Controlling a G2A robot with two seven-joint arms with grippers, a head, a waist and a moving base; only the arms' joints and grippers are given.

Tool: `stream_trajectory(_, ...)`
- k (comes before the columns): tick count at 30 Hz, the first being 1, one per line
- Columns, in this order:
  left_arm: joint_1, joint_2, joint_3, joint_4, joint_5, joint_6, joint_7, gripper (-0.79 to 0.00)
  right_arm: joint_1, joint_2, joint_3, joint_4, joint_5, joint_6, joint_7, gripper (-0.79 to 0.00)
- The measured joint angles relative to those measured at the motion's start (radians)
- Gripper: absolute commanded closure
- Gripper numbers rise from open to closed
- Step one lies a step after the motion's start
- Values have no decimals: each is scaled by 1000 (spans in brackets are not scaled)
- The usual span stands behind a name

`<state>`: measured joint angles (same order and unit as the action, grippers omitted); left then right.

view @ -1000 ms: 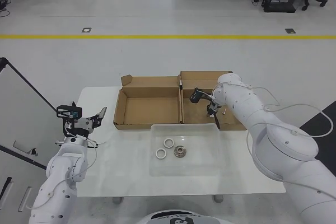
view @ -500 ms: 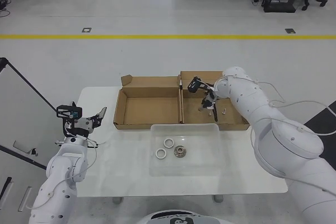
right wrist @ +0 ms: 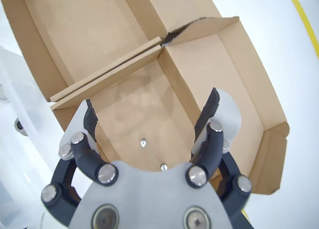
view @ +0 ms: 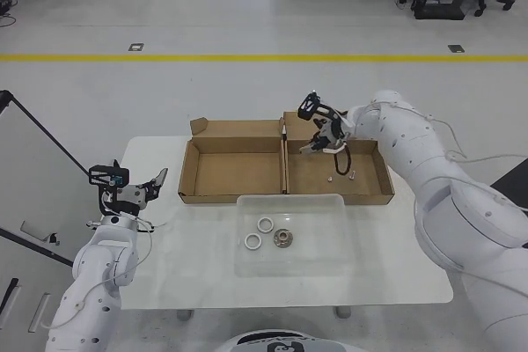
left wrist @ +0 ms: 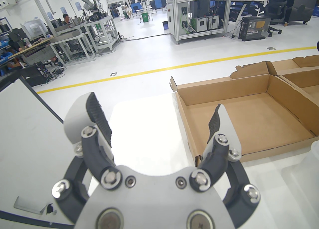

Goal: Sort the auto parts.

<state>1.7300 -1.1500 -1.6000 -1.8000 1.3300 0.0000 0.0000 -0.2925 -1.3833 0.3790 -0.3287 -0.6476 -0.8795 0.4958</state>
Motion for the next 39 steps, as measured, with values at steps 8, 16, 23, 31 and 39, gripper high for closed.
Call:
stream_trajectory(8,0,0,0,0,0,0,0,-785,-23,81,92,-121,111,-122,-14,-785)
stream_trajectory(16,0,0,0,0,0,0,0,-785,-134,219,241,-416,311,-127,120,-785)
stream_trajectory(23,0,0,0,0,0,0,0,-785,-354,384,476,-810,572,-12,345,-785)
stream_trajectory(31,0,0,0,0,0,0,0,-785,-707,536,842,-1189,838,123,567,-785)
stream_trajectory(39,0,0,0,0,0,0,0,-785,-958,607,1093,-1317,957,163,607,-785)
